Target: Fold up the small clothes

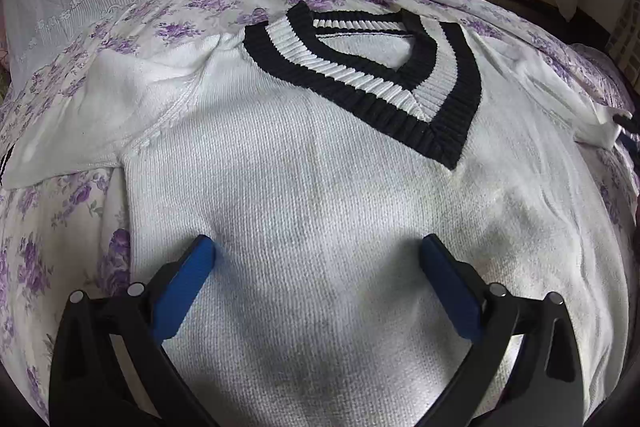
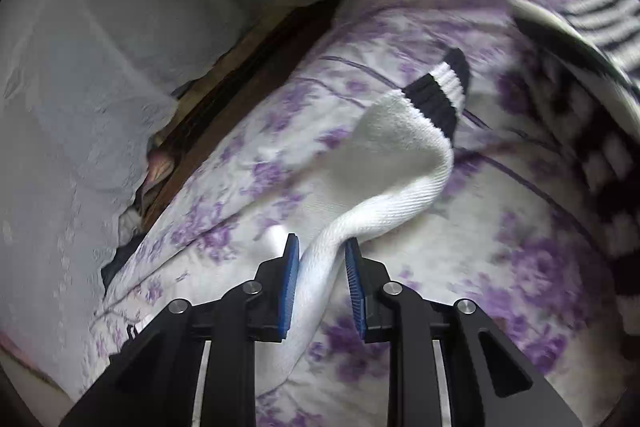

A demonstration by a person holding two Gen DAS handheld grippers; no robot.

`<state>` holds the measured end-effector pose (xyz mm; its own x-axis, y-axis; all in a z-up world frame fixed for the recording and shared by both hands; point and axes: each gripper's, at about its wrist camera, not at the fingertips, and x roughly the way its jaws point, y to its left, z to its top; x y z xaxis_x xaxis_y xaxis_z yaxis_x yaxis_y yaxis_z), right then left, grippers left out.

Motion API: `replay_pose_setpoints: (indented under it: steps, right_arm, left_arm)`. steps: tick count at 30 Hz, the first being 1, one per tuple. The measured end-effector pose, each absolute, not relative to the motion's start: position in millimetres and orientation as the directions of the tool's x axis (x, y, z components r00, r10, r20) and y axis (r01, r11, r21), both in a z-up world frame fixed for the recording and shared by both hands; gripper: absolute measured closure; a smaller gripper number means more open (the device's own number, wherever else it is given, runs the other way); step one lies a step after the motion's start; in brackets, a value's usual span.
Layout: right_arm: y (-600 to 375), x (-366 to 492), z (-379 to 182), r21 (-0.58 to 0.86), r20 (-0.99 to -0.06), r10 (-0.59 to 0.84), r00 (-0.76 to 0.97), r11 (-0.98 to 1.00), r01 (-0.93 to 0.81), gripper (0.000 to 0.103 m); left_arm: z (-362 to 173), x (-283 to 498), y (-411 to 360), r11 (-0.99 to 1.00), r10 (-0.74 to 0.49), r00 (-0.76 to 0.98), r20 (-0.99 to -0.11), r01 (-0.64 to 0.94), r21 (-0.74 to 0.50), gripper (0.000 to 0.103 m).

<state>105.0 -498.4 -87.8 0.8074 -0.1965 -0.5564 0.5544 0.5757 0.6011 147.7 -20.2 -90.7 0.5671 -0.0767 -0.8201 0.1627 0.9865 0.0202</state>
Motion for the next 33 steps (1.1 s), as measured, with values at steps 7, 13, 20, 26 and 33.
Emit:
replay_pose_setpoints:
  steps: [7, 13, 20, 26, 33]
  right_arm:
    - [-515, 100, -111, 0.723, -0.524, -0.157, 0.837, 0.439, 0.534, 0.077]
    - [-511, 87, -92, 0.703, -0.457, -0.259, 0.851, 0.481, 0.524, 0.092]
    - [-433, 100, -22, 0.478, -0.348, -0.228, 0.909, 0.791, 0.382, 0.092]
    - [-386, 115, 1, 0.427, -0.355, -0.113, 0.928, 0.863, 0.268, 0.092]
    - [-334, 133, 19, 0.394, -0.376, -0.021, 0.926, 0.901, 0.180, 0.092]
  left_arm:
    - [-91, 148, -20, 0.987, -0.077, 0.568, -0.819, 0.162, 0.020, 0.004]
    - [-91, 147, -20, 0.987, -0.079, 0.569, -0.819, 0.161, 0.017, 0.004]
    - [-81, 147, -12, 0.986, -0.101, 0.566, -0.818, 0.165, -0.008, 0.004]
    - [-56, 159, 17, 0.993, 0.001, 0.651, -0.759, 0.086, 0.075, 0.004]
    - [-42, 185, 78, 0.996, 0.082, 0.672, -0.736, -0.077, 0.041, 0.004]
